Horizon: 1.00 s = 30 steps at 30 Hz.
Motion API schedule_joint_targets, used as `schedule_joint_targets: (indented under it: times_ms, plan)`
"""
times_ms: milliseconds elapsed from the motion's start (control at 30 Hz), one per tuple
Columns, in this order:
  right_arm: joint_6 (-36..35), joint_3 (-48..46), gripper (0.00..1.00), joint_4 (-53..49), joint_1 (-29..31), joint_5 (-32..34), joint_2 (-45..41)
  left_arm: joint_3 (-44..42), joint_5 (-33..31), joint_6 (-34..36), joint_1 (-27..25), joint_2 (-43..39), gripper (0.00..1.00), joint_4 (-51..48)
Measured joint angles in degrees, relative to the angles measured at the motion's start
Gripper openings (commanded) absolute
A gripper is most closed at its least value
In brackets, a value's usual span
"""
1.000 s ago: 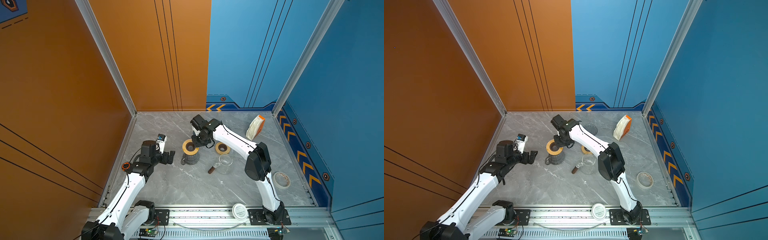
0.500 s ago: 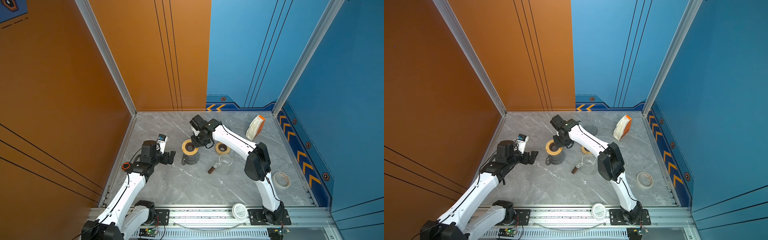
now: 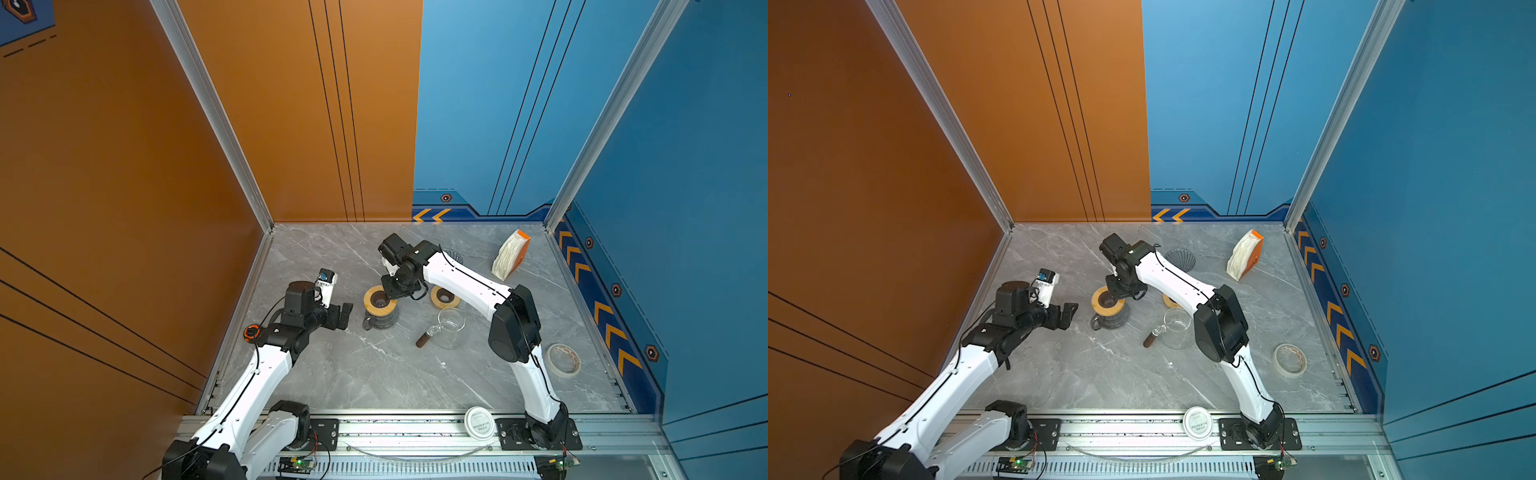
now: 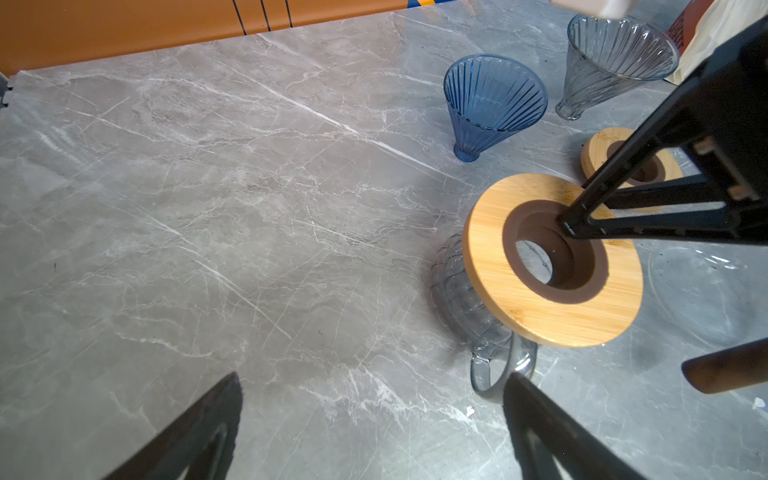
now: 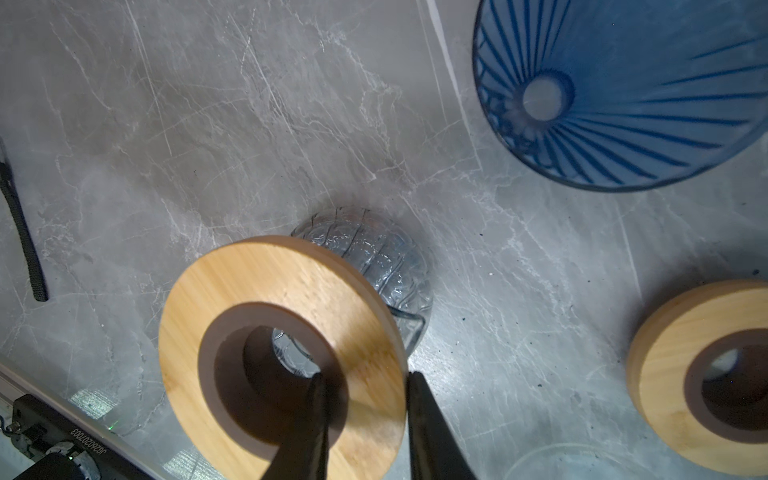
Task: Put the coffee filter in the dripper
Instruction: 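Open the right gripper and raise it away from the ring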
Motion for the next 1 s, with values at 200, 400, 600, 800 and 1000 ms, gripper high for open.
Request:
schedule_joint_targets:
  times_ms: [200,400,600,800,1000]
  plan:
    - [-0.02,-0.04,0.26,0.0,0.0,0.0,-0.04,0.0,0.17,1.75,-1.53,0.0,1.0,-0.13]
    - [-0.31,-0.17,0.32,0.0,0.0,0.07,-0.17,0.02,0.48,4.37,-2.08,0.0,1.0,-0.98]
    - [-1.4,-0.7,0.44,0.04,0.0,1.07,-1.95,1.66,1.95,5.01,-2.08,0.46,1.0,-1.49]
    - [-1.9,-2.64,0.52,0.87,-0.02,1.53,-5.97,3.98,2.95,4.68,-2.08,1.03,0.99,-1.51]
    - [-2.95,-10.05,0.56,5.77,-0.11,2.49,-13.33,9.22,2.97,1.79,-2.38,3.02,0.99,-1.57]
